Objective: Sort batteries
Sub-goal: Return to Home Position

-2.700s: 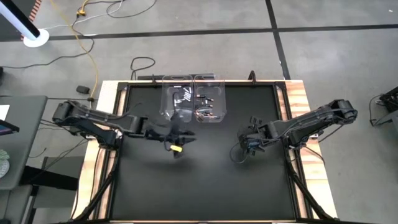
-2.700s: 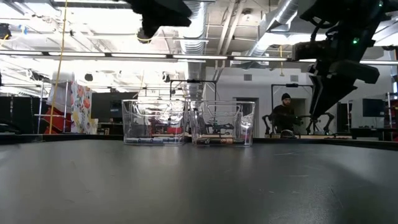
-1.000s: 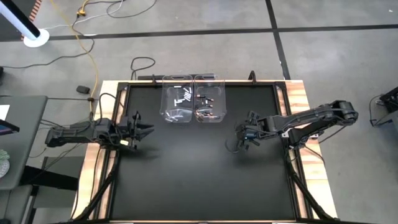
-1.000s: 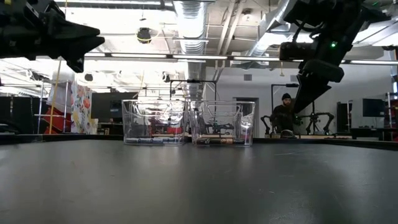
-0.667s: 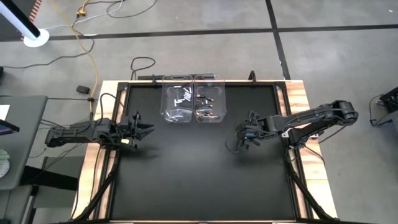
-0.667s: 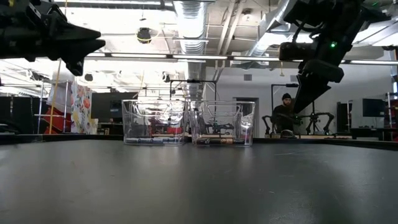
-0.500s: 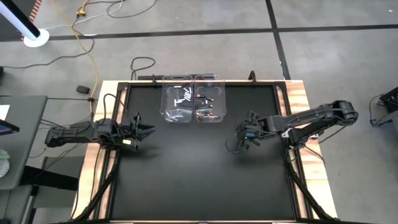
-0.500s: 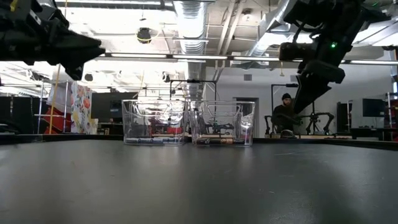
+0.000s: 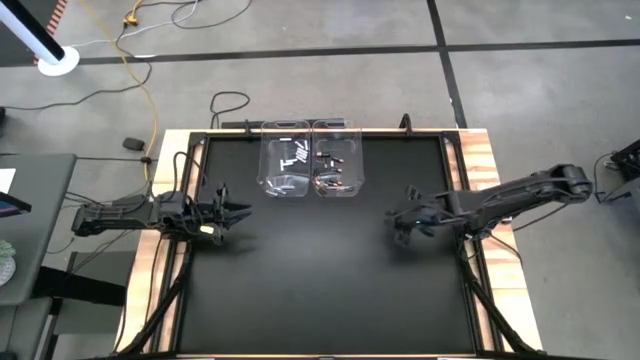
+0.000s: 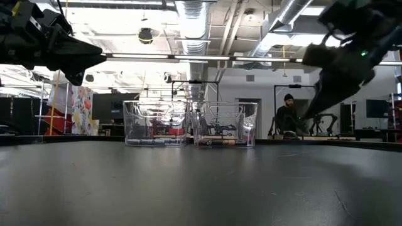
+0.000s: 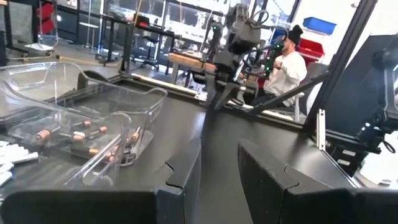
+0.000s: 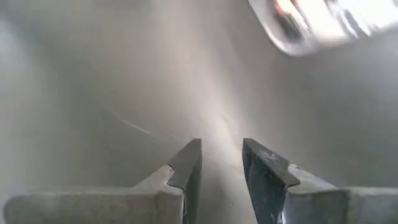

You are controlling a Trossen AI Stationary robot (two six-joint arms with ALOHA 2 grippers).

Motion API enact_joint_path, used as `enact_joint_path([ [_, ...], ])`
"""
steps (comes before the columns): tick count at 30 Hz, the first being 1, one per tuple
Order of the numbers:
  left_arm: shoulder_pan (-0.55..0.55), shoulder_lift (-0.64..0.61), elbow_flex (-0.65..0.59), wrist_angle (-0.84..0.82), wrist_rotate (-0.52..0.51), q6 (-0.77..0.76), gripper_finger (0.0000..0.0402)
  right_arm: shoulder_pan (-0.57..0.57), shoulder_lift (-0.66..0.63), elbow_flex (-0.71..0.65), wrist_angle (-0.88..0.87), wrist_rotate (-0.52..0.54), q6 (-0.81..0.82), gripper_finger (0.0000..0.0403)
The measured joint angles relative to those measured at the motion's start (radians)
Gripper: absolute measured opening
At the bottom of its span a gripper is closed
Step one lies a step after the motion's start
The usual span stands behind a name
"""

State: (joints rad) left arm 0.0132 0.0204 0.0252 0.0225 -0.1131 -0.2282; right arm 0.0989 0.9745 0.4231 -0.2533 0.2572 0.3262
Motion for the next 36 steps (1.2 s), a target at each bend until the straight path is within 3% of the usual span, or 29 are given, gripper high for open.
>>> enact_joint_path([
  [12,0.000,0.000,0.000,-0.005,-0.003,0.000,0.0102,-0.001,-0.559,-0.318,0.200,-0.261,0.032,0.0133],
  [17,0.000,0.000,0.000,-0.006,-0.003,0.000,0.0102,-0.004,-0.757,-0.412,0.275,-0.272,0.045,0.0133],
  [26,0.000,0.000,0.000,-0.009,-0.004,0.000,0.0102,-0.030,-0.923,-0.415,0.278,-0.274,-0.044,0.0133],
  [36,0.000,0.000,0.000,-0.009,-0.004,0.000,0.0102,-0.086,-0.973,-0.416,0.276,-0.274,-0.076,0.0133],
])
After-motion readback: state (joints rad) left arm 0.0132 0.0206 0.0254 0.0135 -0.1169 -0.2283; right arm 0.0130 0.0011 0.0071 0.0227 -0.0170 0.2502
